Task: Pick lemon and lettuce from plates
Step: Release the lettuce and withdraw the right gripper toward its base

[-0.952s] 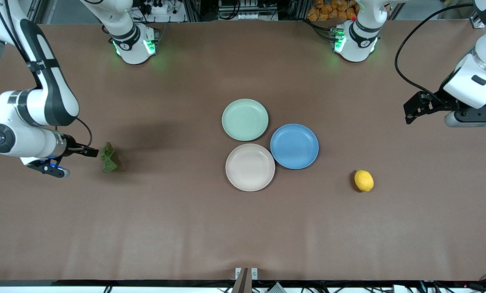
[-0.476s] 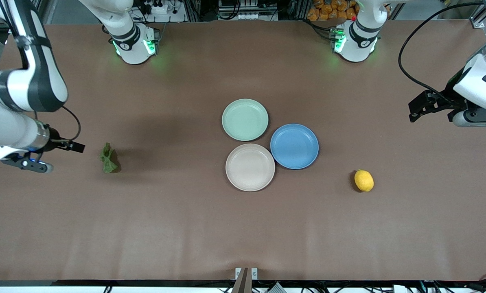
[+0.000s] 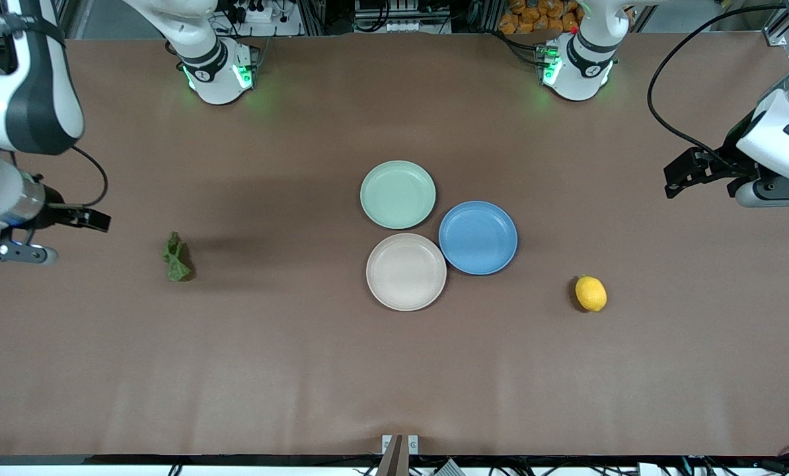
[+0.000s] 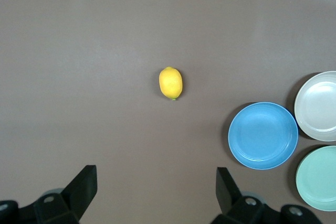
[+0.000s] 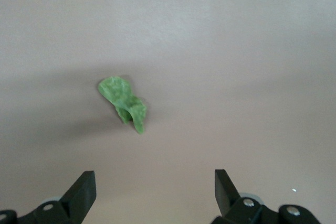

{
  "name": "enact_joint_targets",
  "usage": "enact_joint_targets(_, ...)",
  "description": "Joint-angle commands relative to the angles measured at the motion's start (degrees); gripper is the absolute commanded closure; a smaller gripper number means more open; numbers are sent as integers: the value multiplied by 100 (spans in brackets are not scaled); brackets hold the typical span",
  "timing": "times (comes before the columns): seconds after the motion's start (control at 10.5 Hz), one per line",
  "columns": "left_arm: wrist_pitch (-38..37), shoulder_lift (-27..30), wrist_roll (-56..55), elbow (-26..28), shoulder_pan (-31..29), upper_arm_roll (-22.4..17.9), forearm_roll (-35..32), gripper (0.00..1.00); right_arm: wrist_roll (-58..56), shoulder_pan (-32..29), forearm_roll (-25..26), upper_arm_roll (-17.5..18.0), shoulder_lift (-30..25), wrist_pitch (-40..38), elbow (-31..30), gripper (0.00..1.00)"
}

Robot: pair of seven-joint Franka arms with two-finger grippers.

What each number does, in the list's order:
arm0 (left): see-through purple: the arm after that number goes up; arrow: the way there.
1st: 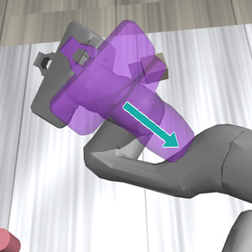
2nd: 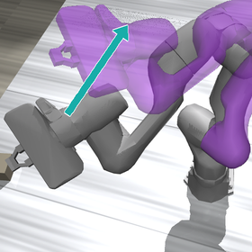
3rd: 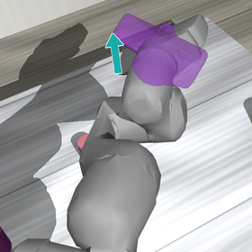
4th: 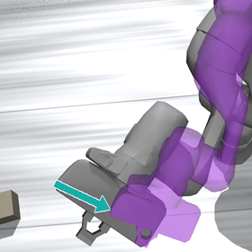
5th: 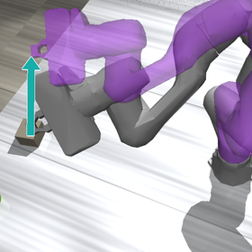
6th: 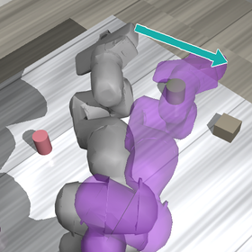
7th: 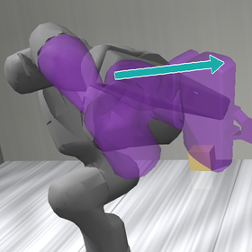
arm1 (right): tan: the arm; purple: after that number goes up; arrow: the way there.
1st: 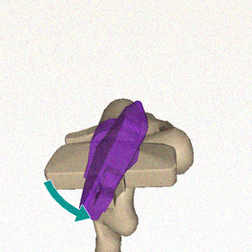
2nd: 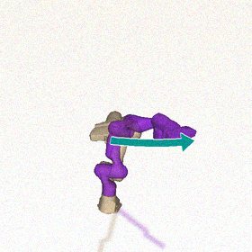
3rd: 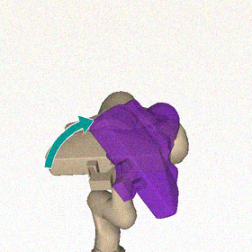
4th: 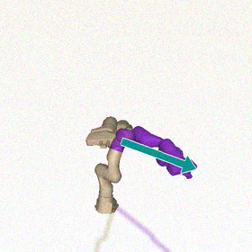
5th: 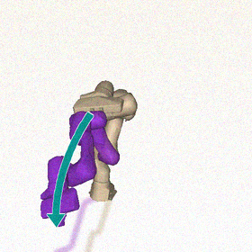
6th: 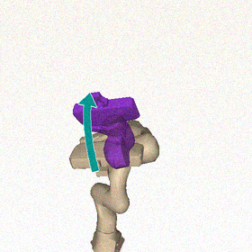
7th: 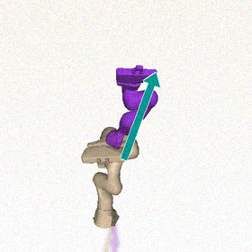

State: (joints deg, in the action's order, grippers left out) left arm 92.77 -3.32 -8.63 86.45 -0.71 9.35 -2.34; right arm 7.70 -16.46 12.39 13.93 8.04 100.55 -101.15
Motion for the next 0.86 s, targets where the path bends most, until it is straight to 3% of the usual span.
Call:
enact_joint_targets(0.0,-57,69,160,47,18,-65,164,0,-296,283,-200,-311,-188,-745,559,0)
enact_joint_targets(0.19,-57,69,160,47,9,-65,164,0,-313,301,-448,-346,-416,-993,859,0)
enact_joint_targets(0.48,-57,69,160,39,9,-65,164,0,-314,652,-492,-741,-584,-1379,1288,0)
enact_joint_targets(0.76,-57,78,160,47,9,-65,164,0,-305,644,-570,-760,-575,-1389,1756,0)
